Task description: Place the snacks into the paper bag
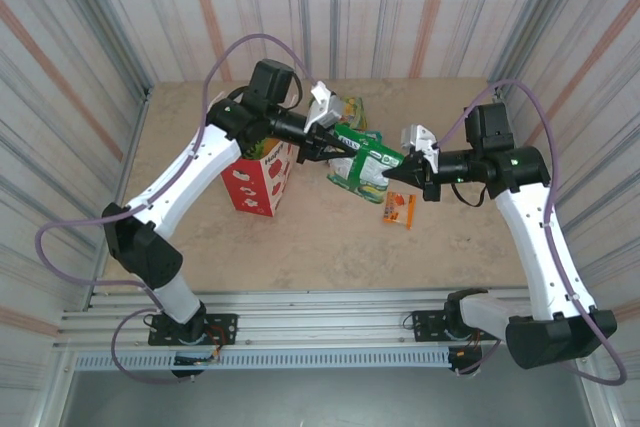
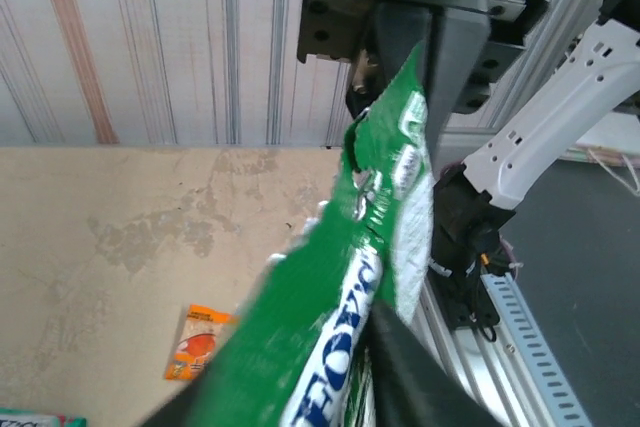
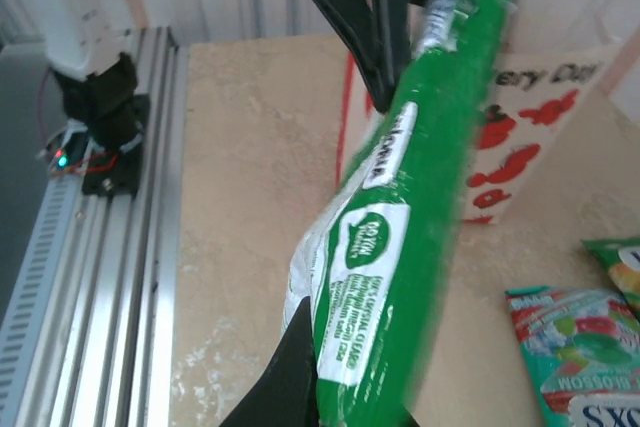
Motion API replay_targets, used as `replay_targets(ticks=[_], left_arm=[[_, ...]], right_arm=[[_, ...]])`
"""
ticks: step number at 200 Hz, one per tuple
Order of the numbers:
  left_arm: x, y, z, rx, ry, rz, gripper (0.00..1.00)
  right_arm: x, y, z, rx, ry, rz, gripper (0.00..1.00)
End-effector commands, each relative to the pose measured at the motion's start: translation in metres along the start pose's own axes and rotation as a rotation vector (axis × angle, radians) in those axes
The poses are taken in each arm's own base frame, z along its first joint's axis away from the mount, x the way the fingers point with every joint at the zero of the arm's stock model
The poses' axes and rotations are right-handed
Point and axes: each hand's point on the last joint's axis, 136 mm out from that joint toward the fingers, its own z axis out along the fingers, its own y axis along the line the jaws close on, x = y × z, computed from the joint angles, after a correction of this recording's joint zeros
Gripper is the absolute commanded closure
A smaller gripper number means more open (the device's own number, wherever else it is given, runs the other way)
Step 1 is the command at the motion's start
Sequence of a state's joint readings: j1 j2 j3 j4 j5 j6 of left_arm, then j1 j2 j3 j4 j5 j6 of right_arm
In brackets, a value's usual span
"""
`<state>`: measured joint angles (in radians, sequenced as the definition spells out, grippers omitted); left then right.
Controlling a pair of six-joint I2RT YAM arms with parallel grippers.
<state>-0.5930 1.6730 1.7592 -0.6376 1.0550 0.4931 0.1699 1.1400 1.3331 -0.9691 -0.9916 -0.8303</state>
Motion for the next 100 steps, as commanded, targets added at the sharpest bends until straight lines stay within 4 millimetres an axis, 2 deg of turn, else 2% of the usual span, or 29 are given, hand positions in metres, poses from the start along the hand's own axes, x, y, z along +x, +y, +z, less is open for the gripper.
replay_targets(ticks=[1, 13, 22, 40, 74, 100], left_arm=[[-0.021, -0.02, -0.022, -0.009, -0.038, 0.027, 0.82], [-0.023, -0.019, -0.027, -0.057, -0.025, 0.024, 0.88], [-0.024, -0.017, -0.031, -0.103, -0.014, 0.017, 0.91], [-0.031, -0.01, -0.043, -0.219, 0.004, -0.003, 0.99], [-0.063, 0.008, -0.078, -0.459, -0.013, -0.024, 1.0], [-0.091, 0.032, -0.121, -0.696, -0.089, -0.08, 1.0]], right_arm=[[-0.012, -0.018, -0.005, 0.083, -0.065, 0.041, 0.99], [-0.013, -0.027, -0.005, 0.115, -0.083, 0.076, 0.89], [-0.012, -0.036, -0.004, 0.152, -0.098, 0.118, 0.73], [-0.009, -0.056, -0.004, 0.242, -0.132, 0.215, 0.57], [0.004, -0.083, -0.005, 0.382, -0.202, 0.44, 0.47], [0.023, -0.092, 0.004, 0.429, -0.194, 0.621, 0.45]])
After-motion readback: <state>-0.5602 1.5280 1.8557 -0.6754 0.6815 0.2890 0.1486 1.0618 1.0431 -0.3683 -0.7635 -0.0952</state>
